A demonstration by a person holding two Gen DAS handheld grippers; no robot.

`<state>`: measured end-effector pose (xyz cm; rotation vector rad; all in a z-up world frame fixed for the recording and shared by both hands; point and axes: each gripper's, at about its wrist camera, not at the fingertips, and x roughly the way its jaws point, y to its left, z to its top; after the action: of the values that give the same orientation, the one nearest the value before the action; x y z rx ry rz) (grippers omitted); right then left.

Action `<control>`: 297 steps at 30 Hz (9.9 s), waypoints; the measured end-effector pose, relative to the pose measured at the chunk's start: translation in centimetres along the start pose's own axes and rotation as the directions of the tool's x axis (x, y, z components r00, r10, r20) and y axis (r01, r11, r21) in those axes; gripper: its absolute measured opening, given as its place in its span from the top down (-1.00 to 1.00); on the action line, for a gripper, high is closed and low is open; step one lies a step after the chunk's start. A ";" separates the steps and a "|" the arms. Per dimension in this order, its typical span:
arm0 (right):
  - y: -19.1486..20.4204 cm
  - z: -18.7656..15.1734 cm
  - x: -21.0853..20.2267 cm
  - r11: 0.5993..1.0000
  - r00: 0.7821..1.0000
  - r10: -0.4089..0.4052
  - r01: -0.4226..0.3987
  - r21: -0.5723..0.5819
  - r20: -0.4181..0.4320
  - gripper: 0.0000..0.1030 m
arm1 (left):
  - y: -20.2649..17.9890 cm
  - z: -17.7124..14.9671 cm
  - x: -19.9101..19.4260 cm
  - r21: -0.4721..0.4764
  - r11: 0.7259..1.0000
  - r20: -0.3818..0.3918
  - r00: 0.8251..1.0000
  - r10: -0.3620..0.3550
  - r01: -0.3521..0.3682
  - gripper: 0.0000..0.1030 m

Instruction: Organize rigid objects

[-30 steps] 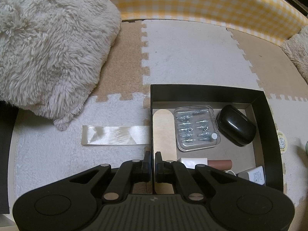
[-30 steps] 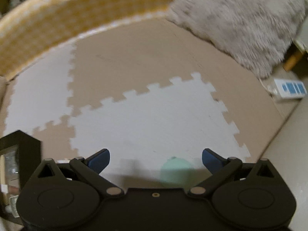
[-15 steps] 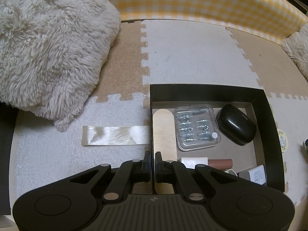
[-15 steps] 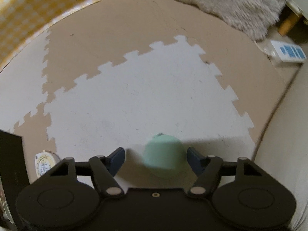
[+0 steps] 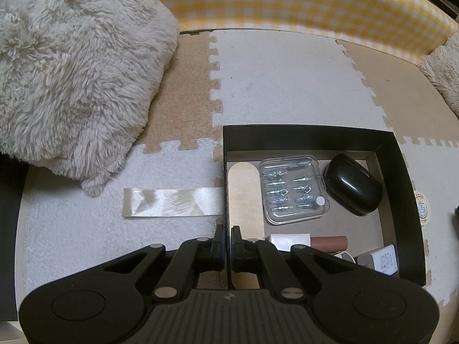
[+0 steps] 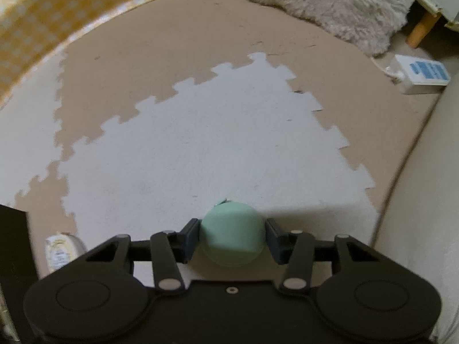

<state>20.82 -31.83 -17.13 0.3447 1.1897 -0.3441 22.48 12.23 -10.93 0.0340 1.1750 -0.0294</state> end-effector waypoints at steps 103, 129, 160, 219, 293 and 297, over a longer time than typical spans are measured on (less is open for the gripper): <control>14.4 -3.7 -10.3 0.852 0.889 0.392 -0.254 -0.458 0.238 -1.00 | 0.1 0.0 0.2 -0.002 1.000 -0.008 1.000 0.000 0.000 0.94; 13.9 -4.7 -1.0 0.910 0.973 0.230 -0.205 -0.361 0.026 -0.31 | 0.0 -0.1 0.1 -0.003 1.000 -0.007 1.000 0.001 -0.001 0.94; 18.2 -6.9 -10.1 0.694 0.805 0.592 -0.487 -0.530 0.035 -0.03 | 0.0 -0.1 0.1 -0.004 1.000 -0.007 1.000 0.000 0.000 0.94; 17.8 -9.2 -12.2 0.648 0.790 0.613 -0.505 -0.570 -0.003 -0.84 | -0.1 -0.3 -1.5 -0.027 0.999 0.044 0.999 0.018 -0.016 0.26; 1.7 -20.8 -25.4 0.803 0.703 0.523 -0.217 -0.556 0.481 -1.00 | -8.1 -22.0 -23.5 -0.067 0.995 0.621 0.777 0.101 -0.076 -1.00; 1.8 -20.8 -25.4 0.803 0.704 0.520 -0.211 -0.557 0.483 -1.00 | -8.1 -22.0 -23.5 -0.066 0.995 0.621 0.778 0.100 -0.075 -1.00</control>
<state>-4.26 -19.18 -0.04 0.0300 0.4844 0.2031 -7.20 5.22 2.20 0.0422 0.4995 0.0618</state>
